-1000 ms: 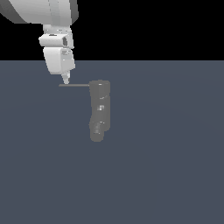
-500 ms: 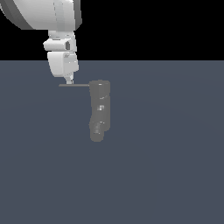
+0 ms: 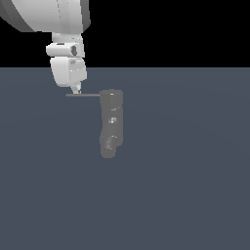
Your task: Turn on the faucet by rotating a designated handle.
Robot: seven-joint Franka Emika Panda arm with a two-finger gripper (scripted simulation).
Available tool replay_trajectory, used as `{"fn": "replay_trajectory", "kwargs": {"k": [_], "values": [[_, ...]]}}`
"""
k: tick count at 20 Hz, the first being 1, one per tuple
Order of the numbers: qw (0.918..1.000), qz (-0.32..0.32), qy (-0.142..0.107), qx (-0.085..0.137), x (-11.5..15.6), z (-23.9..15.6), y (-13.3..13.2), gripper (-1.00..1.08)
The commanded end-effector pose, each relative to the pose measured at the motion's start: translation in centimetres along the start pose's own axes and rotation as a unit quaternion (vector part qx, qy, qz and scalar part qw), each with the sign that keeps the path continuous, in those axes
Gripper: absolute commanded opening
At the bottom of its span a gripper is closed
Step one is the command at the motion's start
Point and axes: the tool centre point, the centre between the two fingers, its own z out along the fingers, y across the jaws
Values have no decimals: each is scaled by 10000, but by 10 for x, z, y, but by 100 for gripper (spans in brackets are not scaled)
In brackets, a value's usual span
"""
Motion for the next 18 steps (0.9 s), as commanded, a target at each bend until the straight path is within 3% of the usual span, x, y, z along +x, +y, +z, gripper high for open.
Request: {"fn": "replay_trajectory", "kwargs": {"k": [1, 18], "values": [[10000, 0, 0, 0, 0, 0, 7, -100], [10000, 0, 0, 0, 1, 0, 55, -100]]}}
